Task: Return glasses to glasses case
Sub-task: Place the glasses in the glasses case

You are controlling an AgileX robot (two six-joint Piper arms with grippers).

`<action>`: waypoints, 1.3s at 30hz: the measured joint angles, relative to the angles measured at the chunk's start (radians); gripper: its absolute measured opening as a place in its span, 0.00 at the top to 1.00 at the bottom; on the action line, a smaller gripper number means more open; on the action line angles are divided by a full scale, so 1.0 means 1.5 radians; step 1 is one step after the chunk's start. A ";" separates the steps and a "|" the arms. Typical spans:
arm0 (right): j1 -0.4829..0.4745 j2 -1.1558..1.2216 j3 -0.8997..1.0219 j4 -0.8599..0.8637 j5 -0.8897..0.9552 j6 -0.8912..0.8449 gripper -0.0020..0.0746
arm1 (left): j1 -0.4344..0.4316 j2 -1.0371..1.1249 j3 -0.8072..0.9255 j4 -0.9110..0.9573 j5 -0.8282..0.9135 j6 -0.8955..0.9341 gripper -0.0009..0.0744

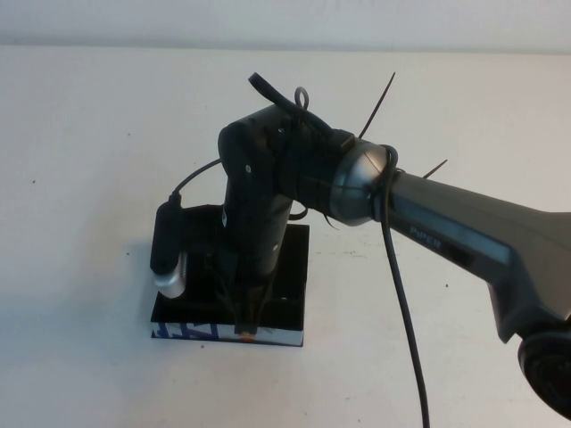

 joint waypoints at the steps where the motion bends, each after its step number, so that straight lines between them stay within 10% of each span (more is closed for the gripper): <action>1: 0.000 0.000 0.000 -0.001 0.000 0.000 0.89 | 0.000 0.000 0.000 0.000 0.000 0.000 0.99; 8: 0.000 0.000 -0.011 -0.020 0.000 0.006 0.74 | 0.000 0.000 0.000 0.000 0.000 0.000 0.99; 24: 0.000 -0.038 -0.028 -0.045 0.001 0.137 0.72 | 0.000 0.000 0.000 0.000 0.000 0.000 0.99; 39: -0.078 -0.304 0.252 -0.093 -0.090 0.472 0.98 | 0.000 0.000 0.000 0.000 0.000 0.000 0.99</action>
